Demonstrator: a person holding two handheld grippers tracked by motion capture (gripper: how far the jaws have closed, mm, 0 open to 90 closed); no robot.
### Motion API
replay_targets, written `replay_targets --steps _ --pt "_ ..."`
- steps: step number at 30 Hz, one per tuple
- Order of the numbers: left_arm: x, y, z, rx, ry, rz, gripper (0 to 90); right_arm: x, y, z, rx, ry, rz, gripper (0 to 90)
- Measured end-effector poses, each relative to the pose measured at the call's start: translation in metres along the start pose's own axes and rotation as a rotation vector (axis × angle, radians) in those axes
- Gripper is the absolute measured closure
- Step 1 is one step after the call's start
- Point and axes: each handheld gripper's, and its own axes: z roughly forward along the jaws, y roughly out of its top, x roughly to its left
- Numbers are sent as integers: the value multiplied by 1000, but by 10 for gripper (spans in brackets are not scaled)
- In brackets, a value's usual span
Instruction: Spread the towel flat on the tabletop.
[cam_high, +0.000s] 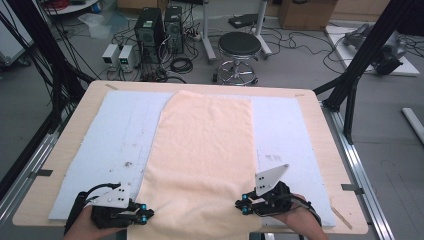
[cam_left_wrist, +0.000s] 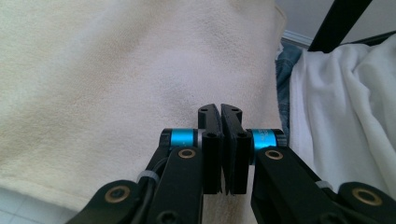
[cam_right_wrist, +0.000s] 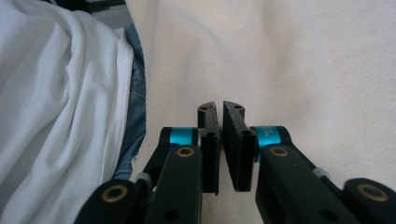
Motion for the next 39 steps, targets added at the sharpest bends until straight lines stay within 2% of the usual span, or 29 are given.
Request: replay_targets --steps 1,3,6,8,11,13,15,17,18,20,22,23,25,27,29,31,35,38,39 --pt "1 -1 -2 -3 20 -4 853 -1 -1 -3 -19 -26 8 781" --pt "3 -2 -4 1 97 -7 740 -4 -4 -9 -30 -99 17 755" --pt "12 -6 -3 13 143 -27 656 -10 -13 -11 14 -142 39 722" --pt "20 -9 1 37 146 -36 646 -13 -20 -7 46 -122 61 687" --pt "28 -13 12 83 138 -53 648 -13 -27 3 91 -98 68 654" --pt "29 -15 19 98 136 -50 700 -12 -32 10 123 -91 67 656" --pt "30 -15 18 103 146 -49 757 -12 -36 17 149 -78 78 692" --pt "30 -16 18 99 143 -56 847 -11 -36 18 137 -79 73 830" --pt "28 -16 18 90 154 -63 863 -11 -35 19 142 -69 75 861" --pt "24 -18 15 96 145 -56 875 -9 -33 20 151 -62 46 892" --pt "19 -21 10 89 133 -53 881 -6 -31 19 138 -31 32 894" --pt "18 -22 7 85 131 -51 892 -5 -30 18 134 -26 37 864" --pt "19 -22 3 47 143 -67 879 -8 -28 14 112 -69 43 779" --pt "26 -20 0 22 174 -86 806 -15 -25 8 100 -119 72 731" --pt "37 -14 -1 -5 226 -86 739 -25 -22 3 82 -191 93 702" --pt "47 -8 1 -28 250 -102 693 -35 -20 0 65 -252 112 665" --pt "76 2 15 -32 266 -126 579 -60 -21 2 63 -279 159 615" --pt "92 4 29 10 260 -162 551 -75 -25 11 99 -270 192 625" --pt "94 3 34 44 261 -149 581 -78 -27 15 123 -262 212 637"
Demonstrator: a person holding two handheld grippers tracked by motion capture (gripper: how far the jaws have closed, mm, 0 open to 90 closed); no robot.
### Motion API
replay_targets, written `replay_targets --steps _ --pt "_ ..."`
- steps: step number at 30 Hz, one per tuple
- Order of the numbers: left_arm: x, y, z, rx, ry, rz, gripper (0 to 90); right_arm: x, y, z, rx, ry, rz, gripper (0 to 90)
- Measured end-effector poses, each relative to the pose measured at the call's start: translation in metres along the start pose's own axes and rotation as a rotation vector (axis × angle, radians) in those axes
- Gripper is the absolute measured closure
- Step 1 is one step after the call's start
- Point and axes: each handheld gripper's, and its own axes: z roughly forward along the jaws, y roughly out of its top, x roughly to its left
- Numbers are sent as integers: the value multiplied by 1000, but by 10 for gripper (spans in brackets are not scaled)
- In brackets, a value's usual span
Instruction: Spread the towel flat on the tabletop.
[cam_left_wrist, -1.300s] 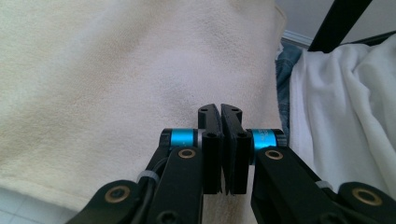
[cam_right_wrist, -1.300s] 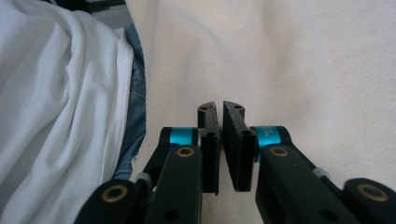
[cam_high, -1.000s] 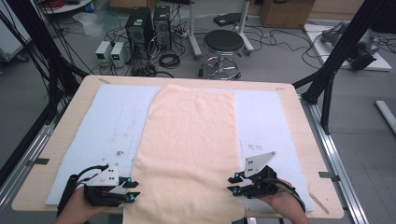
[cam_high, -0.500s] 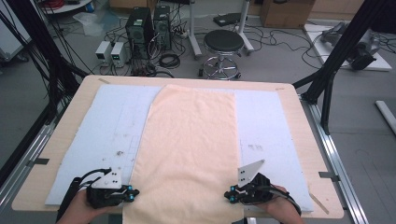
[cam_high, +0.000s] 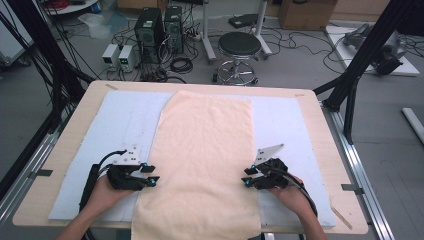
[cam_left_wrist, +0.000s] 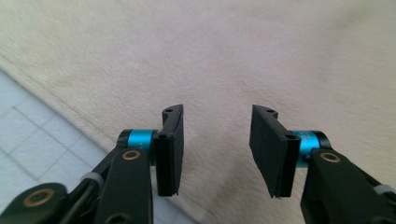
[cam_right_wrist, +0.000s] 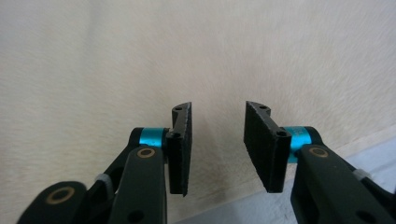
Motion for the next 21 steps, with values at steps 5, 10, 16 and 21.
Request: replay_targets --steps 5,10,16,21 --pt "-8 1 1 1 38 31 863 -6 -1 3 -36 32 -13 856" --pt "-24 -7 -22 -44 3 24 872 5 -1 -4 -35 50 -46 865" --pt "-33 -13 -33 -56 -1 27 745 18 -1 -13 -56 64 -75 782" --pt "-18 -5 -28 -92 34 0 602 7 -1 -17 -85 30 -19 691"
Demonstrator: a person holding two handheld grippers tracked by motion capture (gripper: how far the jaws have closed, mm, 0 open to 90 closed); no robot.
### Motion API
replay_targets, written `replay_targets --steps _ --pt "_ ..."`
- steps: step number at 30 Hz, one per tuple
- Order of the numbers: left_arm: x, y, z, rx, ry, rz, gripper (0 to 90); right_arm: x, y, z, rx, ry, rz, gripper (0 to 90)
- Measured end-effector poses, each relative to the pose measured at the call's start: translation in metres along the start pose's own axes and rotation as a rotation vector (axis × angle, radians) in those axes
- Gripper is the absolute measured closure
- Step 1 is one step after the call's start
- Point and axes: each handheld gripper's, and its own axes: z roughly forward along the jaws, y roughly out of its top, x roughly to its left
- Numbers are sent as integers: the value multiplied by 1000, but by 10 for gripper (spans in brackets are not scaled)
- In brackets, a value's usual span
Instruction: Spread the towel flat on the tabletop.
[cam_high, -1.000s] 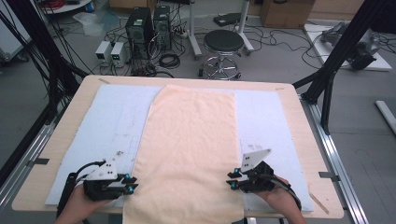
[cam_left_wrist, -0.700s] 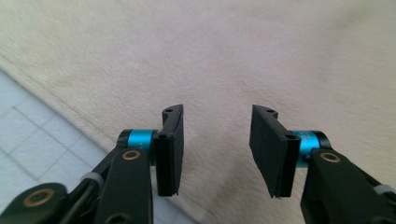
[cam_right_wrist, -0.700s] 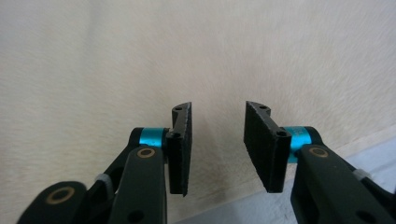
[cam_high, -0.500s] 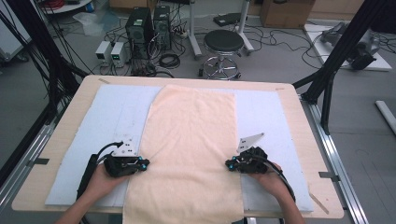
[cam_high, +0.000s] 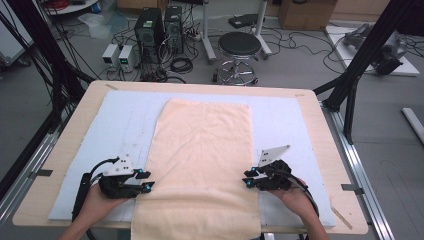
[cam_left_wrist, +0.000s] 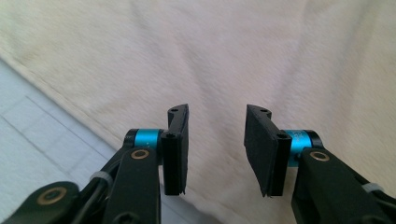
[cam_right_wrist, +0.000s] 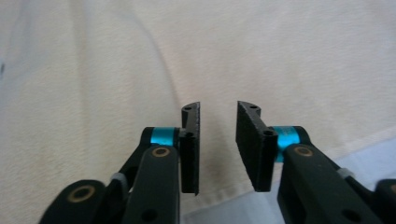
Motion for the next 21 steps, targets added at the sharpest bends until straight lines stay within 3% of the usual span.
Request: replay_targets --steps 6,9,10,12,13,15,17,19,21 --pt "22 8 15 -8 44 -44 565 -15 3 -1 -27 -67 45 604" --pt "35 4 26 40 67 -77 556 -21 7 6 -21 -83 46 588" --pt "38 2 31 70 59 -88 572 -24 6 11 -6 -82 48 587" --pt "38 1 32 55 83 -59 696 -28 5 21 44 -85 61 589" --pt "37 2 33 55 79 -58 774 -30 4 24 57 -80 58 613" --pt "34 5 35 61 66 -49 855 -32 4 22 57 -77 67 798" --pt "32 6 33 36 -51 -71 863 -32 3 21 58 -62 63 835" --pt "29 7 30 25 -43 -46 860 -30 3 18 66 -56 62 842" --pt "34 7 25 3 -9 -71 833 -29 2 16 61 -48 67 797"
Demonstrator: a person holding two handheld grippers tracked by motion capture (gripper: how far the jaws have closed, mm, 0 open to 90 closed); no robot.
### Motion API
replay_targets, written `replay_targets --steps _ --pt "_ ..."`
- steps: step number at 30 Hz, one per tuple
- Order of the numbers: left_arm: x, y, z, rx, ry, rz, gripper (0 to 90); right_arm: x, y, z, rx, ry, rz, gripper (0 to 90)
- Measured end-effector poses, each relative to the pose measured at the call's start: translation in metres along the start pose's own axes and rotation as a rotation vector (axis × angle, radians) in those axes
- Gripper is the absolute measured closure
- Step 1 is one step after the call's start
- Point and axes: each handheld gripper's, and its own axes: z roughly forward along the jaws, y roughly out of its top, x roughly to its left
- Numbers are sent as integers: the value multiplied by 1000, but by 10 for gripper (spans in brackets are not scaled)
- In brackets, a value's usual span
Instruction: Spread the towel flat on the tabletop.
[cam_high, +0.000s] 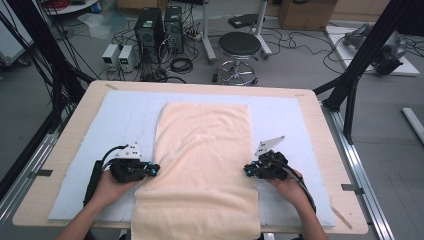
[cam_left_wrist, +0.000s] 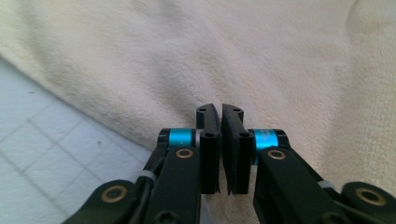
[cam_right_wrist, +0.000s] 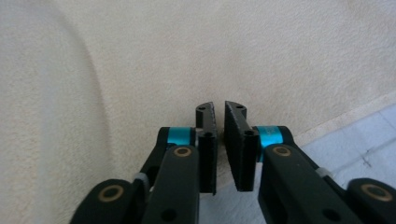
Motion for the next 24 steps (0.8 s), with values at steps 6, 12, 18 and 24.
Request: replay_targets --steps 6,12,18,24 --pt "15 2 0 -21 115 -73 614 -2 1 -6 -57 -45 19 687" --pt "19 4 6 -1 118 -88 556 -10 5 -11 -97 -67 55 585" --pt "24 9 6 -47 116 -116 538 -14 14 -4 -93 -72 58 517" --pt "26 9 0 -69 119 -135 531 -13 18 -4 -110 -72 53 474"
